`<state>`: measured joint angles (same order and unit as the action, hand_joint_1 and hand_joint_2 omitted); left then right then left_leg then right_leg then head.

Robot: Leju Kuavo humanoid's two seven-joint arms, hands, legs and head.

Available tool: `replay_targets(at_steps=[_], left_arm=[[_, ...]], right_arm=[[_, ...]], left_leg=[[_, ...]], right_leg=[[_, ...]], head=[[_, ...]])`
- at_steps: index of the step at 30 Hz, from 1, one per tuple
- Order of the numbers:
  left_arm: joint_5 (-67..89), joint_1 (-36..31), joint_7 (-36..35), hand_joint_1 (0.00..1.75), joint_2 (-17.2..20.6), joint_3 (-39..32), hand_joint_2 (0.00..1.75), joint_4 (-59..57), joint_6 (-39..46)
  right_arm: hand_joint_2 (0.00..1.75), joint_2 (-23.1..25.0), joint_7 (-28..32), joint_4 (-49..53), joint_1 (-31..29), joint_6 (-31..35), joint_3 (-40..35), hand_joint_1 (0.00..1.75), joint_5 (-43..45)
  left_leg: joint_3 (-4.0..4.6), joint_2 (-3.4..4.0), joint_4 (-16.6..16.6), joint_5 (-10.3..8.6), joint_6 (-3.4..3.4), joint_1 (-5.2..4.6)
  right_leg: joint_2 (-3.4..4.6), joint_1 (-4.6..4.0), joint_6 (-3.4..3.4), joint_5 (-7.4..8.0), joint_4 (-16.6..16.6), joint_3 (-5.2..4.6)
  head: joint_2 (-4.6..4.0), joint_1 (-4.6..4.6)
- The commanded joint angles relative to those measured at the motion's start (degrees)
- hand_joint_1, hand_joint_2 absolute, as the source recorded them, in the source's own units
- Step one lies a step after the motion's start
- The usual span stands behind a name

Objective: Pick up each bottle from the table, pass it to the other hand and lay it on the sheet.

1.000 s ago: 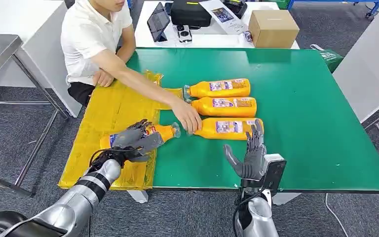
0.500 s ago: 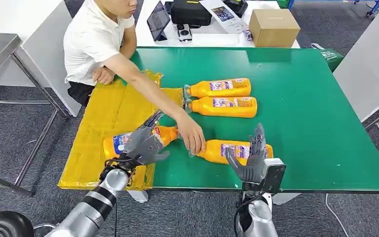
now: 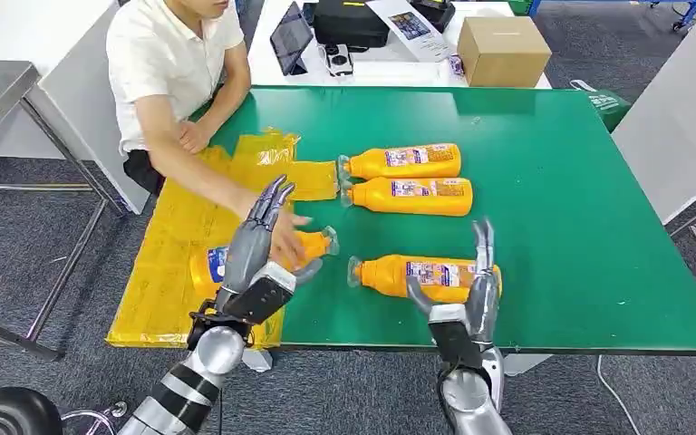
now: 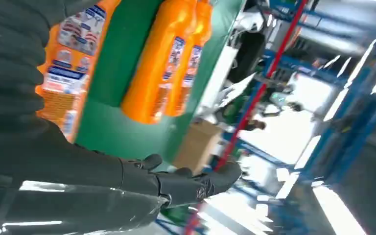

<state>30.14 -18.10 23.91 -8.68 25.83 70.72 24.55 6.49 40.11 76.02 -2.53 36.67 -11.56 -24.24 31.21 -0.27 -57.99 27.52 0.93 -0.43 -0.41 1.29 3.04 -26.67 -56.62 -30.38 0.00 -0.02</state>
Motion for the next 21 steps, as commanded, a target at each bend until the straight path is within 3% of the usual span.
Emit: replay_targets(at_steps=[1, 3, 4, 5, 9, 11, 14, 18, 21], left_arm=[[1.6, -0.3, 0.3, 0.0, 0.8, 2.2, 1.75, 1.5, 2.0], [1.8, -0.1, 0.3, 0.0, 0.5, 2.1, 1.75, 1.3, 2.1], [-1.0, 0.6, 0.7, 0.0, 0.0, 1.8, 1.75, 1.8, 0.2], [-4.4, 1.4, 0.9, 0.0, -0.7, 1.8, 1.75, 2.4, -2.5], [-22.7, 5.6, 3.0, 0.0, -4.4, 3.9, 1.75, 5.8, -8.0], [-25.3, 6.0, 3.8, 0.0, -4.5, 5.3, 1.75, 7.1, -5.5], [-28.3, 5.2, 4.0, 0.0, -3.4, 6.8, 1.75, 8.3, -2.6], [-30.9, 5.1, 2.5, 0.0, -2.4, 7.5, 1.75, 8.1, -4.0], [-31.0, 5.1, 2.4, 0.0, -2.3, 7.7, 1.75, 8.0, -4.4]], right_arm=[[1.75, -5.7, -0.1, -2.9, -2.9, 0.9, -6.5, 0.0, -0.6], [1.75, -6.0, -0.1, -4.9, -3.6, 2.2, -5.9, 0.0, -5.0], [1.75, -6.9, -2.4, -8.2, -4.5, 3.0, -5.3, 0.0, -13.3], [1.75, -9.1, -9.3, -11.6, -5.6, 3.1, -5.8, 0.0, -25.3], [1.75, -10.5, -10.1, -15.2, -8.2, 3.3, 3.2, 0.0, -40.2], [1.75, -11.5, -11.1, -17.6, -10.4, 3.3, 3.4, 0.0, -42.0], [1.75, -13.2, -13.1, -22.7, -14.4, 0.8, -1.6, 0.0, -36.7], [1.75, -14.4, -16.7, -28.3, -15.4, -5.3, -4.6, 0.0, -33.7], [1.75, -14.7, -17.1, -29.6, -15.4, -4.6, -4.9, 0.0, -34.0]], left_leg=[[0.08, 0.07, 0.0, -0.05, -0.09, 0.09], [0.05, 0.08, 0.0, -0.06, -0.09, 0.09], [0.02, 0.08, 0.0, -0.05, -0.08, 0.1], [0.04, 0.09, 0.0, -0.06, -0.09, 0.12], [-0.03, 0.0, 0.0, -0.06, -0.04, 0.14], [0.06, -0.07, 0.0, -0.05, -0.02, 0.1], [0.08, 0.21, -0.1, 0.01, -0.04, 0.0], [0.14, 0.1, -0.1, -0.07, -0.1, 0.05], [0.1, 0.0, -0.1, -0.06, -0.07, 0.02]], right_leg=[[0.07, -0.09, -0.14, 0.09, 0.0, -0.08], [0.08, -0.1, -0.15, 0.11, 0.0, -0.05], [0.08, -0.1, -0.13, 0.1, 0.1, -0.03], [0.09, -0.13, -0.16, 0.12, 0.1, -0.04], [0.0, -0.15, -0.11, 0.14, 0.2, 0.11], [-0.07, -0.11, -0.08, 0.1, 0.1, 0.03], [0.2, -0.02, -0.09, 0.12, 0.0, -0.08], [0.09, -0.08, -0.06, 0.23, 0.1, -0.1], [-0.02, -0.04, -0.03, 0.18, 0.1, -0.05]], head=[[0.0, 0.0], [0.0, 0.0], [0.0, 0.0], [0.0, 0.0], [0.0, -0.02], [0.0, 0.0], [0.0, -0.02], [0.0, 0.0], [0.0, 0.0]])
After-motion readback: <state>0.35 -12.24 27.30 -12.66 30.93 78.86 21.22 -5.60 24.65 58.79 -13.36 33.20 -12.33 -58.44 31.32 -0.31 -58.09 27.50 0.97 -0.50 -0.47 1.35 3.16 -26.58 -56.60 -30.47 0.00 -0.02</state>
